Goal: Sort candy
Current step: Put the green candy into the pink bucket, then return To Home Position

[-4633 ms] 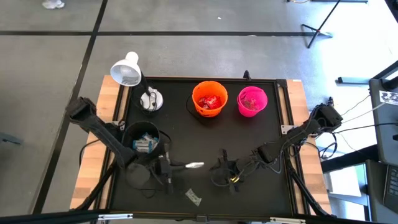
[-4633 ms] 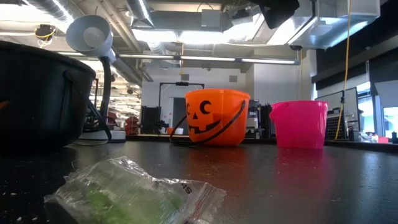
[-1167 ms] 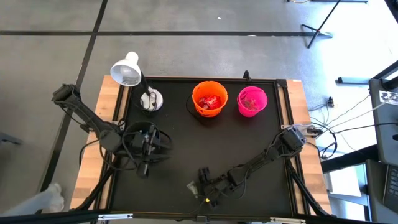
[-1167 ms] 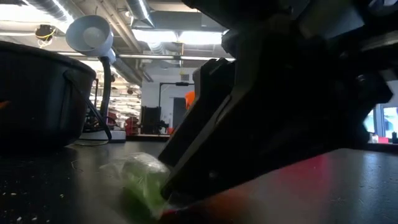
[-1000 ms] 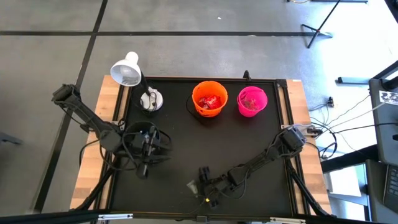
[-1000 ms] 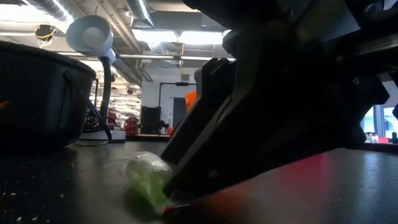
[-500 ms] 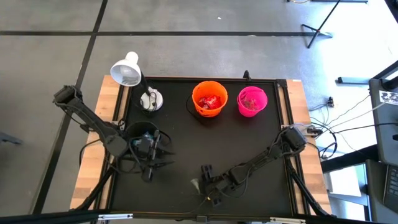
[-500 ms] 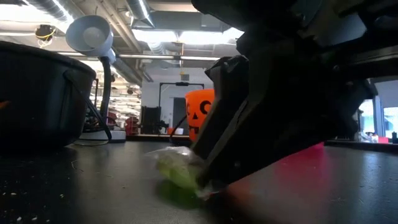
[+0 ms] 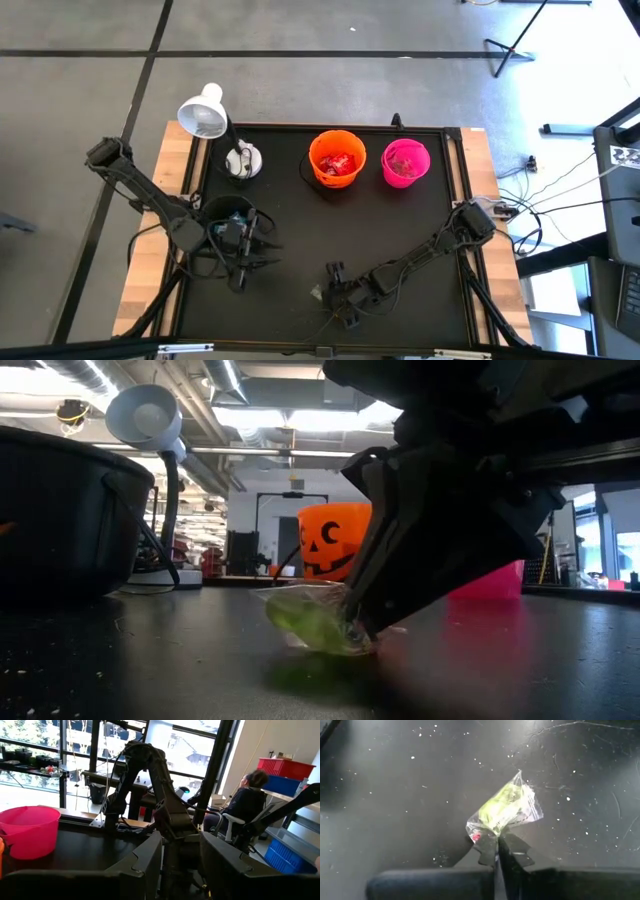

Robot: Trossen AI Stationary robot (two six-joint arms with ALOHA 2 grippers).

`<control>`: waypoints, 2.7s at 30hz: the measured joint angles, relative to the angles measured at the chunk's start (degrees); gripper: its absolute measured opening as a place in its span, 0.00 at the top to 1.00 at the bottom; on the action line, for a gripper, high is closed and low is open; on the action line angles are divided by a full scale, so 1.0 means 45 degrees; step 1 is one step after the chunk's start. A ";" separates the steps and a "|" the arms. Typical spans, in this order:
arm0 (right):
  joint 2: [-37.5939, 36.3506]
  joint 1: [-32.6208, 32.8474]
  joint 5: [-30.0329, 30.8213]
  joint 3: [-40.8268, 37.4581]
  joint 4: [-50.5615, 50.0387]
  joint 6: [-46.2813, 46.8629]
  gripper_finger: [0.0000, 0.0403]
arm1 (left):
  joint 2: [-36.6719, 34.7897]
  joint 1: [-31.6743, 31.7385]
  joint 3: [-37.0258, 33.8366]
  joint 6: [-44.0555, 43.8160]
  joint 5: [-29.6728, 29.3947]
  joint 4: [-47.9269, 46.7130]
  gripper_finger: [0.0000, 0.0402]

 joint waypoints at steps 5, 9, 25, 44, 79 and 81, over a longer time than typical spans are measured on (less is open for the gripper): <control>-0.0214 0.0000 0.0096 0.0000 -0.0574 0.0014 0.97 | 0.0000 0.0000 0.0000 0.0000 -0.0005 -0.0010 0.69; -0.0905 0.0005 0.0685 -0.0010 -0.1506 0.0023 0.99 | 0.0000 0.0000 0.0000 0.0000 -0.0014 -0.0022 0.69; -0.5500 -0.0804 0.5687 0.0015 -0.6479 0.0343 0.99 | -0.0005 0.0000 0.0000 0.0000 -0.0346 -0.0017 0.69; -1.0383 -0.7232 0.3144 -0.3170 -0.7112 -0.0925 0.99 | -0.0005 0.0000 0.0000 0.0048 -0.0350 -0.0095 0.69; -1.6320 -1.3308 -0.1597 -0.6396 -0.6786 -0.0717 0.44 | -0.0234 0.0321 0.0000 0.0472 -0.0909 -0.0333 0.69; -1.6705 -1.3308 -0.2617 -0.6009 -0.6194 -0.0447 0.47 | -0.0526 0.0495 0.0002 0.0716 -0.0906 -0.0260 0.69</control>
